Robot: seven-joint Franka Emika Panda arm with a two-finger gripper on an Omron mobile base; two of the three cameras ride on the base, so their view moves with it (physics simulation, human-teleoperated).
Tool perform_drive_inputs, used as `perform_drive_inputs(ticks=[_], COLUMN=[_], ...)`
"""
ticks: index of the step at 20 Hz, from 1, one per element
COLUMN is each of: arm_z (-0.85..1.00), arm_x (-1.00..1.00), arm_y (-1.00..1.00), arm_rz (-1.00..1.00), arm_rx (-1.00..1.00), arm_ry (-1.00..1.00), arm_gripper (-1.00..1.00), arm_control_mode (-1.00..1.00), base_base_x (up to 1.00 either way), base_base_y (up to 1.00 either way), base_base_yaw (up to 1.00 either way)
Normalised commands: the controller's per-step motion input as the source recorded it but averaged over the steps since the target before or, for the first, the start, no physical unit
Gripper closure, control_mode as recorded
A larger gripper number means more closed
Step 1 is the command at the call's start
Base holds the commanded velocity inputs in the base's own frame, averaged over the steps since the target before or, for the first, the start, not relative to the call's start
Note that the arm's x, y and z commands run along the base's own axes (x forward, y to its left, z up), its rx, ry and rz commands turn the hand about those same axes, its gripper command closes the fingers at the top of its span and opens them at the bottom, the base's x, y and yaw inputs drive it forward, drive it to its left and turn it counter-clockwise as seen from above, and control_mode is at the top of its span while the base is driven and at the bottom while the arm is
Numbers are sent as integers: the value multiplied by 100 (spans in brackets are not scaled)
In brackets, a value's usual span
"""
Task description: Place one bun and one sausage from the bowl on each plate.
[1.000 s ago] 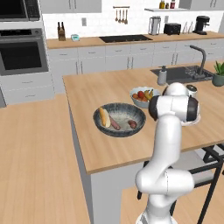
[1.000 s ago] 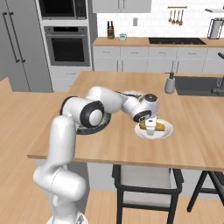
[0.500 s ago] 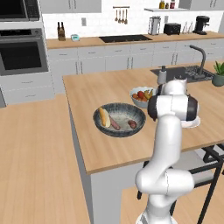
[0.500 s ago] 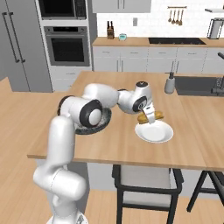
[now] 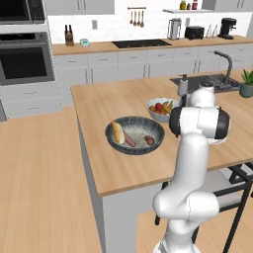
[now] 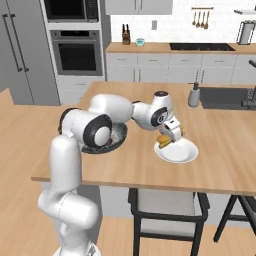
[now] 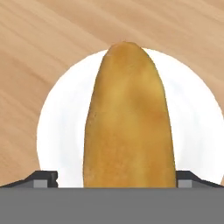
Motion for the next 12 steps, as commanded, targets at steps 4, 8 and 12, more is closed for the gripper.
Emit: perform_drive_inputs(ticks=[4, 8, 12], arm_z=[-50, -7, 100], arm_x=[31, 10, -12], arm_y=[-61, -67, -18], arm_rz=[43, 39, 45], arm_rx=[0, 1, -3], arm_ry=[10, -22, -53], arm_gripper=[-100, -100, -100], arm_control_mode=[-100, -100, -100], base_base_x=[0, 0, 0], base_base_y=[0, 0, 0], base_base_yaw=[0, 0, 0])
